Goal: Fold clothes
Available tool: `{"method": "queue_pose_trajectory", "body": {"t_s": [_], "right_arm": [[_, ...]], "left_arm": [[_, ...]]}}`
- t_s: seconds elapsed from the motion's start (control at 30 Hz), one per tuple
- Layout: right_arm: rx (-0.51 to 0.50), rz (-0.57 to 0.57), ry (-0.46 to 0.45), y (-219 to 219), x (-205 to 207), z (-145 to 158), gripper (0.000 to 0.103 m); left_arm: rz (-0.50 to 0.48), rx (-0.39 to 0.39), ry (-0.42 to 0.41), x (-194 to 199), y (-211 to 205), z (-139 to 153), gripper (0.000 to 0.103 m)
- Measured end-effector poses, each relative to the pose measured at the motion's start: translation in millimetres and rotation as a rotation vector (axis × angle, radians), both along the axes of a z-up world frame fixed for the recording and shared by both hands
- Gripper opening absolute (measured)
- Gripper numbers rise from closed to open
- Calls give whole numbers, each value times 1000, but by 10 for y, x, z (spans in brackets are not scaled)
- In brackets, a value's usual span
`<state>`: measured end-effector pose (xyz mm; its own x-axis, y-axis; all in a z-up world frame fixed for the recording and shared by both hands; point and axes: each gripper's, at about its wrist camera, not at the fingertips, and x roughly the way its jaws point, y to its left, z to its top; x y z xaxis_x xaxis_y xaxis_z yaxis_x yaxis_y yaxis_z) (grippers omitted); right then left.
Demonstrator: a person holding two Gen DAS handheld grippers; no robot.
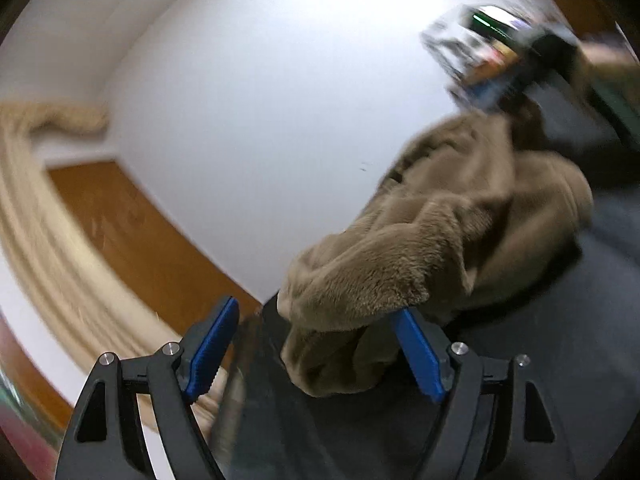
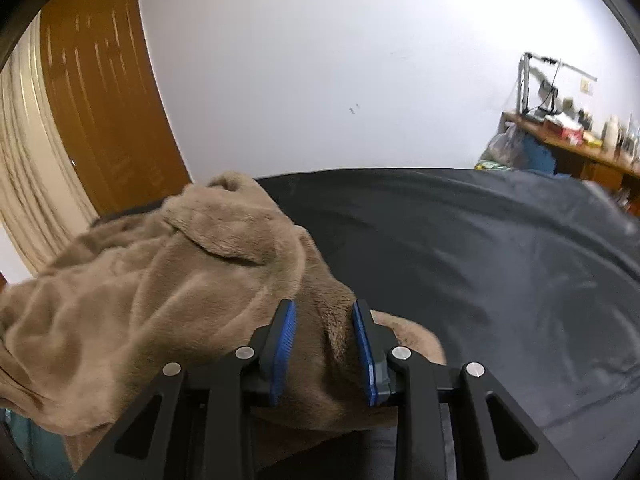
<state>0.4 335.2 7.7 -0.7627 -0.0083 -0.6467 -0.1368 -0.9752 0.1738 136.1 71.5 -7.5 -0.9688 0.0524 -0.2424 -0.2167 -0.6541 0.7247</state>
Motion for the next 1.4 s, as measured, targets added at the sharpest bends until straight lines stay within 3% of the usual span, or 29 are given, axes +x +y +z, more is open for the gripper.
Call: {"method": "queue_pose_trajectory", "body": {"t_s": [0.03,0.07,0.13,0.33,0.43,0.5,0.57,0.63,0.7,0.73,0.8,0.93,1.1,1.2,1.27,1.3,1.33,1.4], "right_arm": [[-8,10,18,-24,9,7,34],[-16,21,35,-47,17,14,47],[-32,42,71,-94,36,29,62],[-97,77,176,-32,174,129,65],[-130,88,200,29,190,141,65],[-129,90,209,36,206,156,65],[-127,91,218,43,221,172,65],[-126,93,228,50,236,188,65],[-124,95,237,58,251,203,71],[-124,95,241,61,258,211,78],[-152,103,231,61,209,175,78],[-193,147,174,-40,-13,117,78],[-62,154,-5,-288,-714,34,78],[-164,173,-99,-294,-1040,-96,77],[-245,204,-121,-316,-1158,-151,55],[-286,220,-131,-325,-1214,-177,49],[-360,237,-101,-278,-1176,-137,37],[-508,271,-40,-185,-1099,-58,31]], "left_arm": [[-18,-48,-1,-15,22,-17,82],[-33,-90,-1,-43,46,-39,82],[-65,-177,-2,-96,96,-84,82],[-224,-474,-37,-141,306,-406,82],[-226,-505,-88,-196,343,-525,82],[-188,-423,-136,-253,311,-486,71],[-130,-256,-202,-336,201,-333,45],[-67,-70,-248,-410,52,-156,34],[11,179,-277,-473,-183,87,29],[23,261,-278,-469,-267,162,28],[45,415,-277,-456,-425,303,28],[33,466,-226,-338,-483,341,28],[35,518,-238,-365,-513,334,28],[52,565,-259,-457,-552,355,28],[60,577,-257,-458,-578,347,28],[63,583,-256,-460,-589,346,28],[62,591,-252,-476,-585,359,28],[58,618,-243,-509,-597,428,28]]}}
